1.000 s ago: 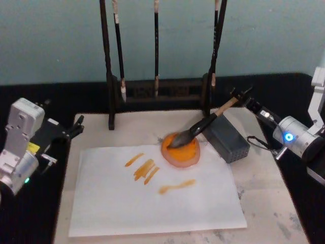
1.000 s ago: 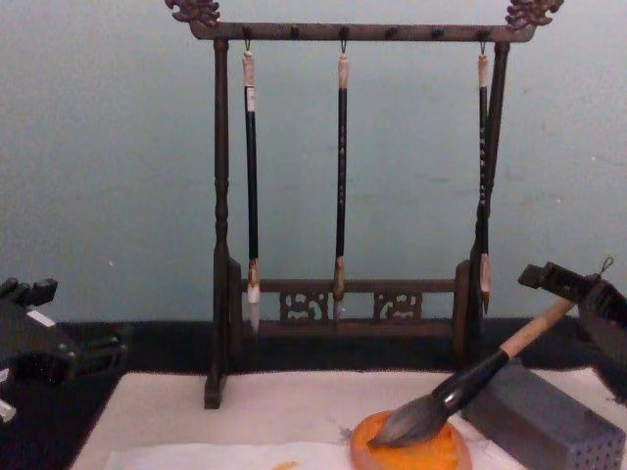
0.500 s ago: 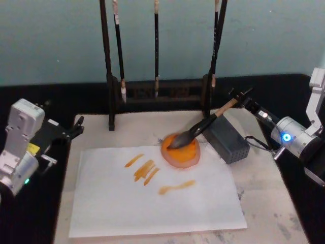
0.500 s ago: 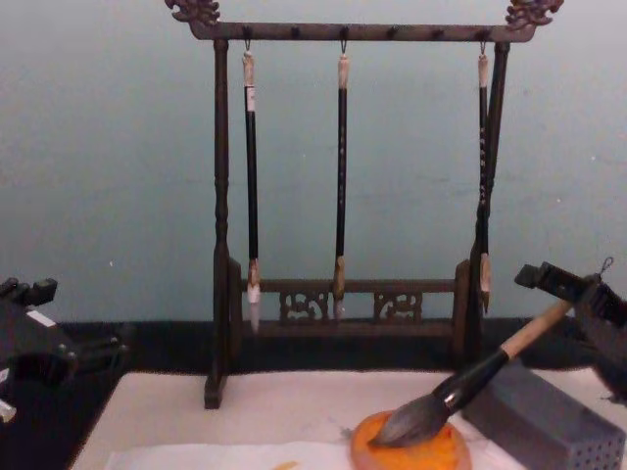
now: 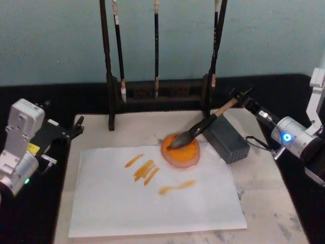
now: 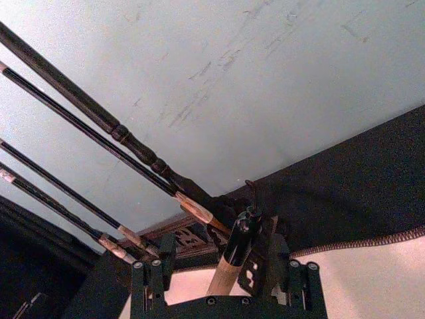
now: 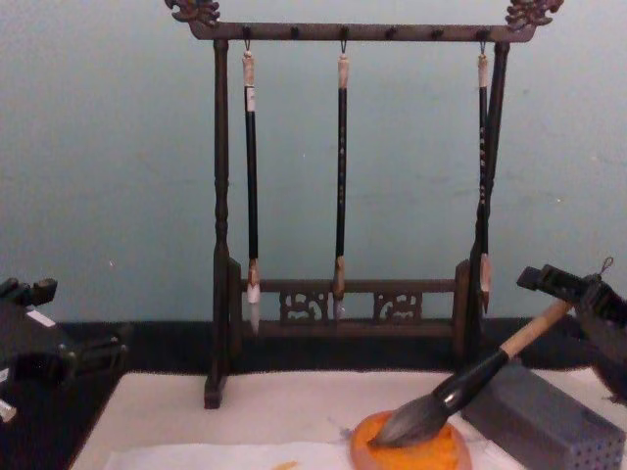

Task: Pick up the brush from the inkstone, write on the paper, then place the brush back to its original position.

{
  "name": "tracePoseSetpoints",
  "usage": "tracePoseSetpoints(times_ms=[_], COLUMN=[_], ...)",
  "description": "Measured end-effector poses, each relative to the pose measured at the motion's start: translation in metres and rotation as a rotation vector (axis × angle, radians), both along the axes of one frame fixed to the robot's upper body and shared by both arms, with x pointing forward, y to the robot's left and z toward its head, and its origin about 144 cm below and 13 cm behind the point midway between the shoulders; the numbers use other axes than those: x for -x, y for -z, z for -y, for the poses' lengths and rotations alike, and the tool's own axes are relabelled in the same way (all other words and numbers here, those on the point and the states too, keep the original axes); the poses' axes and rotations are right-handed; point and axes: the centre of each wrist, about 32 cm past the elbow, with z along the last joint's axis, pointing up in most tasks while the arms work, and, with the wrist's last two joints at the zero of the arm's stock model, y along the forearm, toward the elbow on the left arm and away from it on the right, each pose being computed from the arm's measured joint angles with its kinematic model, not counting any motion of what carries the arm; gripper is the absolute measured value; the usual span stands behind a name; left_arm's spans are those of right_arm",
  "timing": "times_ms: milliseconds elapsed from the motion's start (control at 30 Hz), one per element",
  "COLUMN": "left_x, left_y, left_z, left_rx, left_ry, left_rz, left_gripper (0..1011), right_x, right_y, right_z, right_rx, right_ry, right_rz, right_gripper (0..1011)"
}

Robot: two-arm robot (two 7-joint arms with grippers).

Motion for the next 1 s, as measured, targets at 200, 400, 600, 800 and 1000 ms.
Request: tracePoseSetpoints(times_ms=[200, 400, 600, 800, 1000], left_x=[0.0, 0.0, 0.0, 0.0, 0.0], left_y=[0.0, 0.0, 0.0, 0.0, 0.0], left_z=[0.0, 0.0, 0.0, 0.0, 0.0], left_rx=[0.0, 0.0, 0.0, 0.0, 0.0], left_ry=[0.0, 0.0, 0.0, 0.0, 0.0], left_rz=[0.0, 0.0, 0.0, 0.0, 0.0], left_gripper=[1001, 1001, 1001, 1001, 1001], right_x=[0.0, 0.0, 0.0, 0.0, 0.0], right_y=[0.0, 0.0, 0.0, 0.0, -0.0001], right_z=[0.0, 0.0, 0.0, 0.0, 0.0], right_rx=[-0.001, -0.001, -0.002, -0.002, -0.003], right_ry=[0.0, 0.0, 0.0, 0.0, 0.0], right_rz=[0.0, -0.001, -0.001, -0.001, -0.001], right_gripper=[755, 560, 371, 186, 181])
